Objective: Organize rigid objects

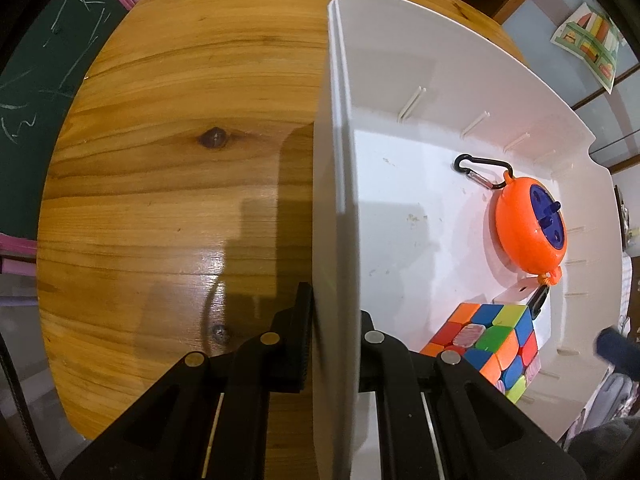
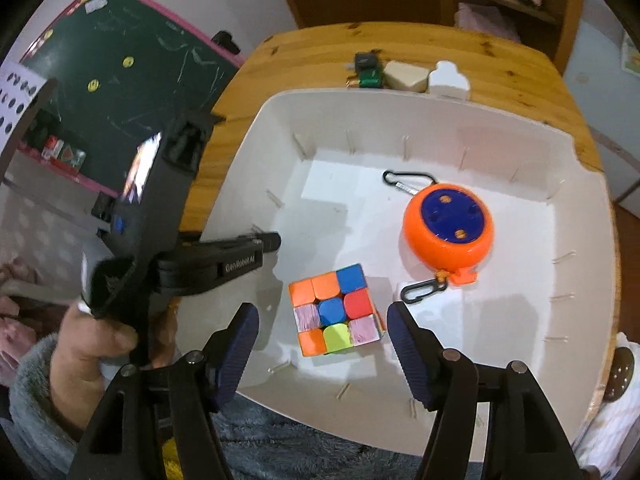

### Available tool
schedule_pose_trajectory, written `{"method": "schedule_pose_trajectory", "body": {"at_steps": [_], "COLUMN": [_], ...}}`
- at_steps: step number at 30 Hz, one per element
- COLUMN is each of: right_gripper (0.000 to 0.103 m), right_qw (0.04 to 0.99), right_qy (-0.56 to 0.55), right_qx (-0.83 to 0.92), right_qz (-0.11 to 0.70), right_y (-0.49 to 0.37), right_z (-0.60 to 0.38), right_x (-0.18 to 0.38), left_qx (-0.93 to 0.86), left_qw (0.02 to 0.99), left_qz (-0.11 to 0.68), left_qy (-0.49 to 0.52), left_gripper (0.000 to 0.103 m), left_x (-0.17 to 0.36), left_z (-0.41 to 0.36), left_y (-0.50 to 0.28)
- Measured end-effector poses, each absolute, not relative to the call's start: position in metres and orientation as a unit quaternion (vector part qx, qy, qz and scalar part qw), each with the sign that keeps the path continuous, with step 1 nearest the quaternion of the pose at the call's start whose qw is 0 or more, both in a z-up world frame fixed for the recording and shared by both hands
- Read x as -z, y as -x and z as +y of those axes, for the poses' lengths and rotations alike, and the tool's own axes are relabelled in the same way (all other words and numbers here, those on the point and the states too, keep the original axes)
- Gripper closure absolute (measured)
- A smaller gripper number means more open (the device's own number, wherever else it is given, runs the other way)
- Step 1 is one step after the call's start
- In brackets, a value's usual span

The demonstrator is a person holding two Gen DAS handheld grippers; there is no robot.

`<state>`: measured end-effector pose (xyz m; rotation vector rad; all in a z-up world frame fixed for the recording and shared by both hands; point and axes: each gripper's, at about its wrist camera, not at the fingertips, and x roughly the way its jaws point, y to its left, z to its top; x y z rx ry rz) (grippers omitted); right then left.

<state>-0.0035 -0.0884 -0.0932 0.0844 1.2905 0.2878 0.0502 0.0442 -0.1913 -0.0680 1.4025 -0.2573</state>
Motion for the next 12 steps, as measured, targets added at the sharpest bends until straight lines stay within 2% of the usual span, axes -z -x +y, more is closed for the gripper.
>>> {"method": "schedule_pose_trajectory", "body": {"at_steps": [12], "right_gripper": [0.036], "right_qw": [0.852], "right_qy": [-0.026], "right_qx": [-0.073], "right_qz": [0.518], "right_y": [-0.022], "right_z": [-0.088], "right_x": [0.04], "left_qx": [0.106], "left_qw": [0.762], "left_qz": [0.639], "left_qy": [0.013], "left_gripper": [0.092], "left_x": [0.183], "left_z": [0.044], "left_y": [-0.048]}}
